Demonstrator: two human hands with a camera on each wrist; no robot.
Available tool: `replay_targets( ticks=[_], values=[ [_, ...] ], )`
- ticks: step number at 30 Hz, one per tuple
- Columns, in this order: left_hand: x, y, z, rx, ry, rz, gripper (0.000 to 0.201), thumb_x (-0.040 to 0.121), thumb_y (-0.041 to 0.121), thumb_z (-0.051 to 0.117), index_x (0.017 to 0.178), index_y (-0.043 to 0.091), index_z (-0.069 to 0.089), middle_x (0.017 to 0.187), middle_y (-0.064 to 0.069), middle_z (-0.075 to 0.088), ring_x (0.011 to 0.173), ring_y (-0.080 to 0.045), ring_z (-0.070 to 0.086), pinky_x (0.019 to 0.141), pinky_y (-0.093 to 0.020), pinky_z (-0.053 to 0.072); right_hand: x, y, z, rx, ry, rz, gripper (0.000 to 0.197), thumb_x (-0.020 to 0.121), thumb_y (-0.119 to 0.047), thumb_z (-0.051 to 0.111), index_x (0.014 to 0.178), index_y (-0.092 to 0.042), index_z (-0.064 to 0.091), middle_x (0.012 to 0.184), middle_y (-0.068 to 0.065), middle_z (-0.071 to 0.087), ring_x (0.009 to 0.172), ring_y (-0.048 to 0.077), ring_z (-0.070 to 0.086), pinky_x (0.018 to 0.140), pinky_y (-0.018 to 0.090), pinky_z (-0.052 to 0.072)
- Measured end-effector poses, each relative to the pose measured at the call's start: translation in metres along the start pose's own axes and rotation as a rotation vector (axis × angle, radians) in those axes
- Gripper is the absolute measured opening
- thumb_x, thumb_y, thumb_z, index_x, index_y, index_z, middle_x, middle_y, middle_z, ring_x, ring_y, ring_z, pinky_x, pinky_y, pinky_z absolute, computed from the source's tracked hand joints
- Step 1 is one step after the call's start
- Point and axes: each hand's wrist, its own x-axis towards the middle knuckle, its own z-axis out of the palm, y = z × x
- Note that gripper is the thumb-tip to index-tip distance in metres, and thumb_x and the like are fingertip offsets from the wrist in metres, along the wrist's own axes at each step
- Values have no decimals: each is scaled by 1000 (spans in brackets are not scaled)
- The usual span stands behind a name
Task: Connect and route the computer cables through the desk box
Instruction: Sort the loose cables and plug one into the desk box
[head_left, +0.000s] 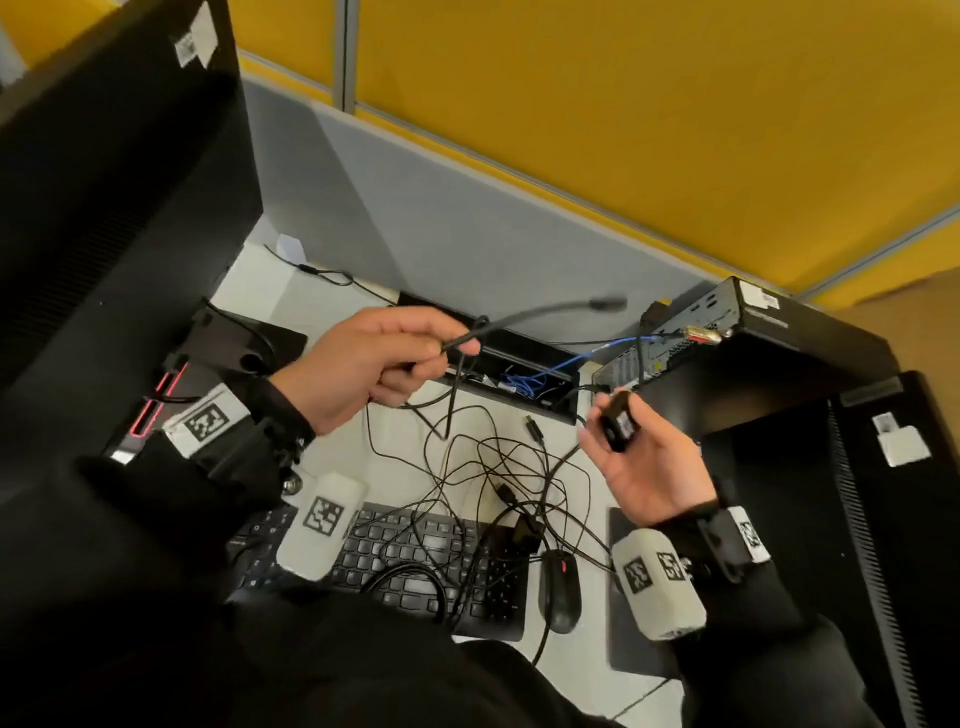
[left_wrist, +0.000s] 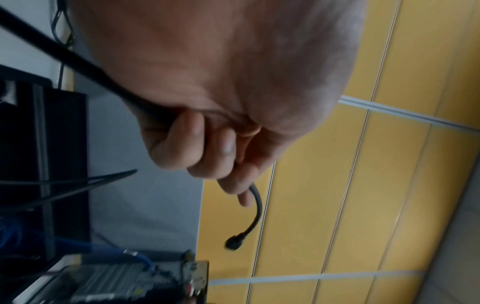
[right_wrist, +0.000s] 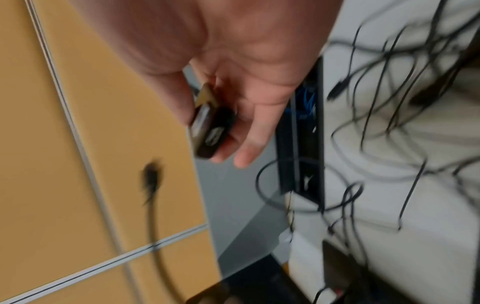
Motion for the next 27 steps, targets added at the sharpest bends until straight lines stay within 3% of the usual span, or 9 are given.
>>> replay_targets(
  ticks=[3, 7, 11, 14, 16, 18, 21, 24, 27],
  values=[
    [-3, -14, 15, 95, -1, -75, 31, 104, 6, 45, 110, 14, 74, 68, 0, 42, 54, -12, 23, 50, -28, 13, 0, 5, 32, 140, -85, -9, 22, 102, -25, 50, 105, -8, 64, 138, 18, 61, 128, 40, 58, 108, 54, 46],
    [-13, -35, 16, 109, -51, -183, 30, 103, 6, 46, 106, 17, 74, 68, 0, 41, 55, -12, 23, 50, -24, 16, 0, 9, 64, 260, -87, -52, 34, 100, -25, 51, 103, -2, 75, 140, 20, 60, 129, 41, 57, 115, 51, 40],
    [-27, -41, 5, 160, -76, -231, 30, 101, 3, 47, 105, 15, 74, 68, -5, 45, 55, -15, 28, 54, -31, 21, 4, 12, 71, 286, -17, -78, 32, 99, -20, 53, 124, -1, 59, 123, 15, 70, 113, 29, 69, 98, 44, 56],
    [-29, -36, 2, 262, -76, -193, 29, 99, 1, 54, 110, 19, 74, 76, -9, 68, 63, -21, 52, 62, -33, 41, 5, 22, 73, 155, 9, -106, 14, 104, -14, 50, 116, -10, 55, 114, 15, 69, 107, 29, 71, 84, 43, 61],
    [-26, -25, 9, 258, -114, -126, 29, 99, 6, 60, 123, 21, 67, 86, -11, 74, 73, -22, 63, 69, -30, 49, 2, 34, 80, 42, 10, -143, 6, 103, -10, 50, 108, -12, 53, 109, 16, 69, 104, 29, 71, 85, 44, 60],
    [-17, -14, 25, 260, -155, -57, 29, 99, 22, 64, 128, 22, 61, 90, -10, 74, 74, -21, 67, 69, -31, 53, -2, 47, 87, -45, -4, -180, 7, 102, -6, 50, 105, -12, 53, 107, 18, 67, 105, 31, 67, 89, 47, 58],
    [-2, -8, 43, 338, 18, 8, 19, 98, 37, 65, 106, 19, 64, 73, 1, 69, 58, -11, 58, 57, -31, 46, -3, 63, 92, -164, 2, -252, 11, 101, -3, 53, 110, -9, 56, 111, 22, 65, 107, 33, 63, 93, 50, 55],
    [4, -9, 43, 433, 116, 84, 15, 100, 34, 63, 93, 24, 71, 57, 11, 51, 52, -7, 42, 56, -30, 35, -5, 62, 92, -374, 106, -277, 19, 100, -13, 59, 117, -14, 68, 107, 12, 73, 92, 21, 65, 69, 34, 48],
    [-1, -12, 35, 390, 109, 90, 22, 104, 26, 56, 94, 24, 75, 57, 10, 41, 55, -11, 37, 57, -32, 32, -12, 52, 93, -265, 53, -199, 32, 97, -18, 62, 123, 1, 66, 106, 16, 69, 82, 16, 65, 54, 27, 40]
  ],
)
